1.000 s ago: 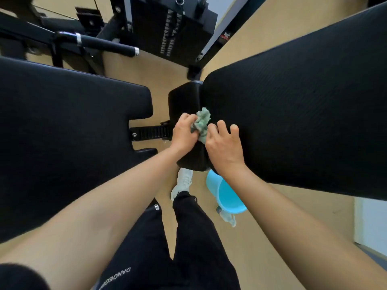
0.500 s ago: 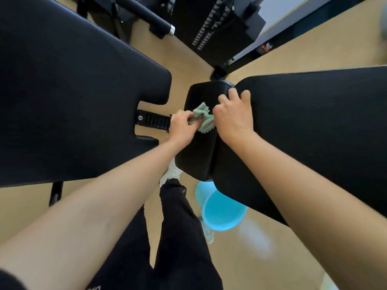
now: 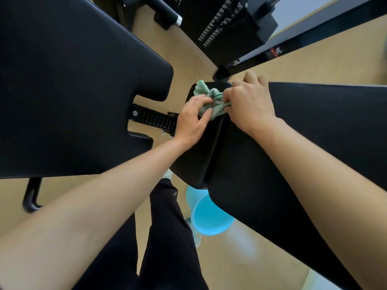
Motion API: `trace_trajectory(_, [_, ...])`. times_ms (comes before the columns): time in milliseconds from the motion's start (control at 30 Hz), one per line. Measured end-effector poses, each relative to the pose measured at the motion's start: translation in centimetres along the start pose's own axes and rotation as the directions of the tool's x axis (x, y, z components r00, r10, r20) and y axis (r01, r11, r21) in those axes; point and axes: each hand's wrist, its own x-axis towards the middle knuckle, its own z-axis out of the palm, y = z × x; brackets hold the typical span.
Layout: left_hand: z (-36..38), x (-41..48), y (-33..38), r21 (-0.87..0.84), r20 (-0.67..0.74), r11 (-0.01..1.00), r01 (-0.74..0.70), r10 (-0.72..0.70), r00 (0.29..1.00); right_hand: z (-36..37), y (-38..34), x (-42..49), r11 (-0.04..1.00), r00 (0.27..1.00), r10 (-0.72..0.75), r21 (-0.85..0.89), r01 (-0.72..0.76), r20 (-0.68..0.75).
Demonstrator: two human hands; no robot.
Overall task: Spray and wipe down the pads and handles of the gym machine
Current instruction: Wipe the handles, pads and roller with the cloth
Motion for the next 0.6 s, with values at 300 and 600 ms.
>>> trace_trajectory(300, [-1.0,-1.9,0.6,-0.027,0.038,0.943,0.333,-0.332,0.943,-1.1,1.3,-2.4,0.969,0.979,0.181,-0.187,-0.161,0.094])
trace_trajectory(600, [1.9,6.7,0.5,0.109,0.268,0.978,0.177,-0.2,0.943,-0.6,0.6,-2.2,0.958,0.979,0.196,-0.223,-0.181,0.048])
